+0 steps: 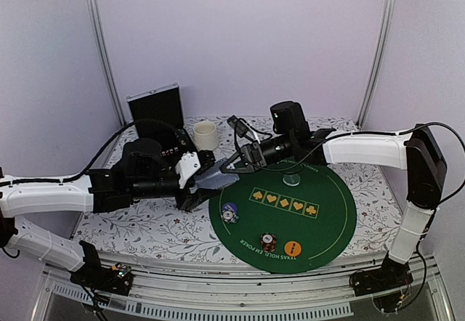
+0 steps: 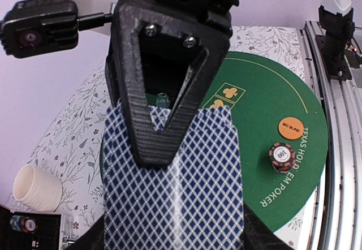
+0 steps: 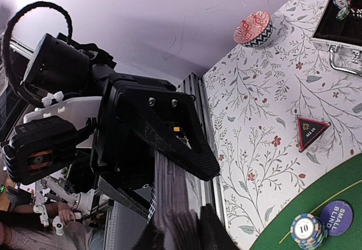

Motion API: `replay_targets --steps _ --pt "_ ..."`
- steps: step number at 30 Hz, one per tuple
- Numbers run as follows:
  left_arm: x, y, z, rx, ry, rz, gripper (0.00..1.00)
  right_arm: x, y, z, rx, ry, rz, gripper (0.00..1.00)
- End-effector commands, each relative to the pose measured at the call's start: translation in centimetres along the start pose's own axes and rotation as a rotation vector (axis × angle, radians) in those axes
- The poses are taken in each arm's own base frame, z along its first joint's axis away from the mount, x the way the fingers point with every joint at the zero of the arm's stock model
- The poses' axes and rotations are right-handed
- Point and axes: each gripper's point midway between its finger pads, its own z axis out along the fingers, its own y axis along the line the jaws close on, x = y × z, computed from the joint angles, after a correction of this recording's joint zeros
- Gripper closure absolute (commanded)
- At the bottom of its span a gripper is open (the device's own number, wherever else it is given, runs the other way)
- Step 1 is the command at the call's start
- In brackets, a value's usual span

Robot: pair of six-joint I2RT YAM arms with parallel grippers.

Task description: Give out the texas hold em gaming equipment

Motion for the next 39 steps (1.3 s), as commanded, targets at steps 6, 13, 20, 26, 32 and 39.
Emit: replay_targets --steps 6,13,20,26,32,39 --pt "-1.6 0.7 -0.4 0.007 -0.027 0.007 0.46 -0.4 -0.2 0.1 0.088 -0.004 -0.032 0.47" --pt "-1.6 0.7 -0.2 0.019 0.009 0.006 0.46 -0.1 -2.4 -0.3 0.229 0.002 -0.043 0.37" --pt "-1.1 0.8 -0.3 0.015 0.04 0.002 0.46 -0.3 -3.2 -2.2 0.353 -0.012 -0.075 0.37" --pt "-1.0 0.9 -0.4 0.007 0.045 0.001 0.46 -0.2 -3.4 -2.7 0.378 -0.008 -0.074 0.38" --pt "-0.6 1.0 -0.3 0.002 0.059 0.001 0.46 -0.4 -1.9 -2.7 0.331 0.003 -0.104 0.52" --pt "0.3 1.2 0.1 -0.015 0.094 -0.01 0.45 -0.4 -1.4 -3.0 0.335 0.011 -0.104 0.68"
